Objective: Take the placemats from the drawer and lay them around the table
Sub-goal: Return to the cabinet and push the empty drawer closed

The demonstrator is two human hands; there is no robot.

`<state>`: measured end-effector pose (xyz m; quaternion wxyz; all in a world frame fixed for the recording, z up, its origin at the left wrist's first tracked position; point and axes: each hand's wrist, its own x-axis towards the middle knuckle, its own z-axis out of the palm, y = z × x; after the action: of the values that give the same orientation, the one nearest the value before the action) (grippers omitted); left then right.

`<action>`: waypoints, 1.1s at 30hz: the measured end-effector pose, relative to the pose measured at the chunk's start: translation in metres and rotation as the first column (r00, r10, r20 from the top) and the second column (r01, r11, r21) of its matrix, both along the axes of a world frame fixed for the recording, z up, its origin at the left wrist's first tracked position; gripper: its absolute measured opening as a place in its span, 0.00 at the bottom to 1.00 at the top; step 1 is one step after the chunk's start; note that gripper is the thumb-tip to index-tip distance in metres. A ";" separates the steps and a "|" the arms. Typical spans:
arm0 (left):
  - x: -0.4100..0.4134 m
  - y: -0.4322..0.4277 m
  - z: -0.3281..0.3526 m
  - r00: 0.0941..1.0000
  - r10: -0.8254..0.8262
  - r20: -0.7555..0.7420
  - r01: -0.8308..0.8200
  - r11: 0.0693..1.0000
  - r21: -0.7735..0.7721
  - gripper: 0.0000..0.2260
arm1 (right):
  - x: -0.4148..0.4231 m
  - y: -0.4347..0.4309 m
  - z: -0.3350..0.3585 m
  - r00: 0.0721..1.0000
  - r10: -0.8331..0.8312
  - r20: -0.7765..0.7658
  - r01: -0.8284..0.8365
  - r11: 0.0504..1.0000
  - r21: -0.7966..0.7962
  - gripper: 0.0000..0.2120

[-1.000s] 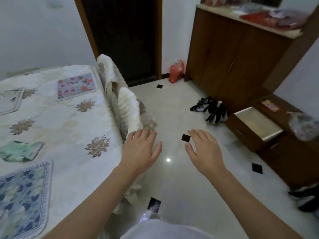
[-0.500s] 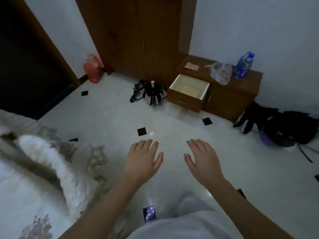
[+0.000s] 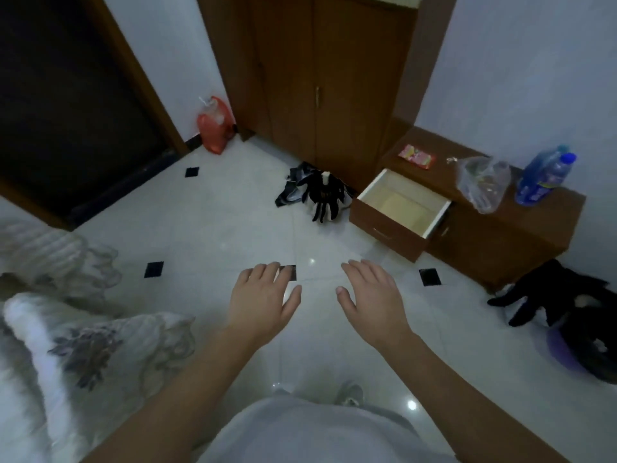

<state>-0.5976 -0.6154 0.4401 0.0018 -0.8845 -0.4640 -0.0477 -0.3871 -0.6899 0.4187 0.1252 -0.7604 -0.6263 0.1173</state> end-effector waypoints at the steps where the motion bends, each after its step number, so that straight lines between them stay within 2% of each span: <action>1: -0.003 0.009 0.001 0.999 0.038 -0.010 -0.038 0.999 -0.014 0.22 | 0.002 0.020 0.003 0.999 0.043 0.006 -0.043 0.999 -0.003 0.24; 6: -0.011 0.065 0.001 0.986 0.149 -0.070 -0.152 0.987 -0.046 0.23 | 0.003 0.108 0.009 0.988 0.155 0.016 -0.155 0.988 -0.001 0.24; 11: -0.002 0.146 -0.009 0.994 0.104 -0.046 -0.107 0.992 -0.068 0.22 | 0.014 0.179 -0.004 0.991 0.131 0.008 -0.131 0.991 -0.036 0.25; 17: 0.065 0.252 -0.013 0.985 -0.161 -0.056 0.152 0.978 -0.140 0.25 | 0.062 0.222 -0.011 0.993 -0.118 0.018 0.119 0.992 -0.037 0.24; 23: 0.167 0.319 -0.019 0.904 -0.424 -0.059 0.406 0.893 -0.196 0.27 | 0.118 0.224 -0.012 0.917 -0.399 0.005 0.399 0.917 0.000 0.21; 27: 0.228 0.350 -0.035 0.855 -0.512 -0.086 0.481 0.843 -0.242 0.29 | 0.156 0.239 -0.027 0.859 -0.511 -0.013 0.510 0.859 -0.038 0.21; 33: 0.280 0.405 -0.054 0.863 -0.498 -0.087 0.457 0.842 -0.288 0.26 | 0.214 0.300 -0.055 0.856 -0.512 -0.067 0.505 0.857 -0.097 0.20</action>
<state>-0.3177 -0.2105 0.3864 -0.0882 -0.9658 -0.2289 0.0842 -0.1732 -0.3895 0.3633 0.1507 -0.8971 -0.3918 0.1380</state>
